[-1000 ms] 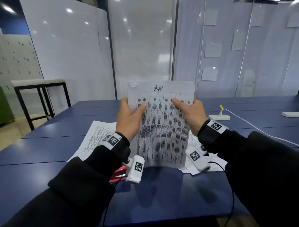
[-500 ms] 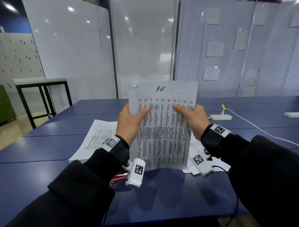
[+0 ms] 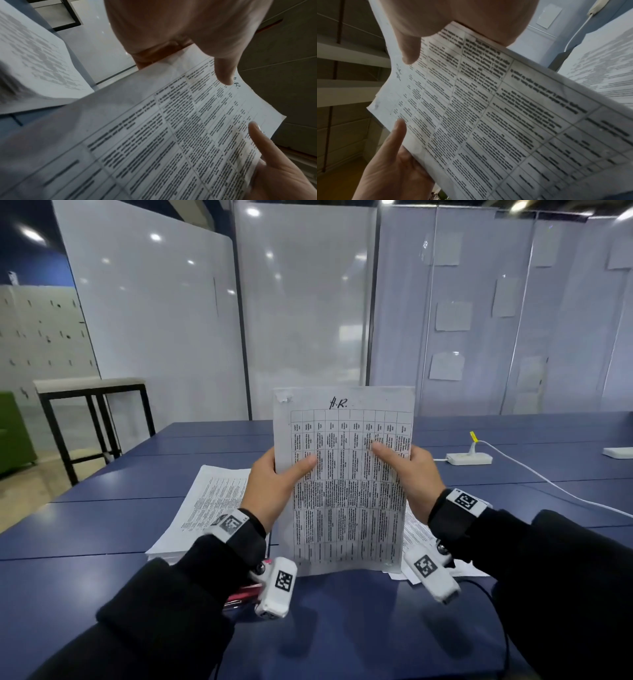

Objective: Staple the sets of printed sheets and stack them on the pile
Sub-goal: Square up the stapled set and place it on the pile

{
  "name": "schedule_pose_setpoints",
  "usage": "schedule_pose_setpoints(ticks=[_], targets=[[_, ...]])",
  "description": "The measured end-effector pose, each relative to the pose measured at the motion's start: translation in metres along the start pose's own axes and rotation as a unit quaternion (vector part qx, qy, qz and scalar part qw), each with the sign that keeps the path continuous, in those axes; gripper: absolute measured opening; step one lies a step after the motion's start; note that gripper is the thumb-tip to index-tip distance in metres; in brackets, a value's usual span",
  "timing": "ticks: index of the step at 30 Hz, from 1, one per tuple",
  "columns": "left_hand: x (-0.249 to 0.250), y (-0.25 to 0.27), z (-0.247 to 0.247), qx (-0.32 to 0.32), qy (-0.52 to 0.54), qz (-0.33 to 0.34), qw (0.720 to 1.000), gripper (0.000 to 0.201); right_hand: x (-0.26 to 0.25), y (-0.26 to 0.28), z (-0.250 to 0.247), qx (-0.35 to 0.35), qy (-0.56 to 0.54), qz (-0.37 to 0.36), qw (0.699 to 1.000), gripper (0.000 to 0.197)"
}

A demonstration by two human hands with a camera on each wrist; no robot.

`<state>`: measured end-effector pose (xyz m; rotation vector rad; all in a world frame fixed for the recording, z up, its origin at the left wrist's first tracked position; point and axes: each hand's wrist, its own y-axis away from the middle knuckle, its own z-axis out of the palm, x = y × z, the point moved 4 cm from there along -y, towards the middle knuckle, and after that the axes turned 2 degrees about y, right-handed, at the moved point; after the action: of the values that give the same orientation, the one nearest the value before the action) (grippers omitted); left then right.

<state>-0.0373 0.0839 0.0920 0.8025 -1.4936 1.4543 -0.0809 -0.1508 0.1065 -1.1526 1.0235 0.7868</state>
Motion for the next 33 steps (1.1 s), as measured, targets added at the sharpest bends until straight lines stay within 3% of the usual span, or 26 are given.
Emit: schedule_pose_setpoints(ticks=[3,7,8,11,16,18,20,22,27,30,33], targets=[[0.015,-0.013,0.0,0.006,0.007,0.017,1.0,0.033,-0.012,-0.007,0.0,0.017,-0.006,-0.012,1.0,0.045],[0.024,-0.018,0.009,0.015,0.026,0.033,0.999,0.031,-0.018,-0.012,0.005,0.026,-0.005,-0.017,1.0,0.031],[0.023,-0.016,0.01,0.02,0.027,0.033,0.999,0.03,-0.017,-0.01,0.005,0.026,-0.005,-0.016,1.0,0.035],[0.012,-0.004,0.013,0.021,0.017,0.02,0.999,0.029,-0.006,-0.003,0.003,0.034,0.0,-0.005,0.999,0.076],[0.007,0.0,0.011,0.019,0.022,-0.002,1.0,0.03,-0.006,0.0,0.001,0.02,0.004,-0.006,1.0,0.04],[0.003,0.003,0.012,0.013,0.019,-0.006,1.0,0.027,-0.006,0.002,0.001,0.014,0.008,-0.006,1.0,0.046],[0.0,0.006,0.014,0.01,0.006,-0.004,1.0,0.023,-0.003,0.003,0.001,0.014,0.01,0.0,1.0,0.067],[-0.001,0.006,0.013,0.015,0.004,-0.006,1.0,0.02,-0.003,0.004,0.0,0.009,0.007,0.004,1.0,0.069],[-0.01,0.007,0.014,0.013,-0.016,-0.016,1.0,0.022,0.003,0.004,-0.004,0.005,0.014,0.017,1.0,0.033],[-0.001,0.003,0.011,0.01,-0.048,-0.004,0.999,0.02,-0.004,0.0,-0.005,0.01,0.018,0.005,1.0,0.036],[0.028,0.0,0.004,-0.002,-0.074,0.031,0.997,0.016,-0.02,-0.006,-0.001,0.001,0.012,-0.007,1.0,0.064]])
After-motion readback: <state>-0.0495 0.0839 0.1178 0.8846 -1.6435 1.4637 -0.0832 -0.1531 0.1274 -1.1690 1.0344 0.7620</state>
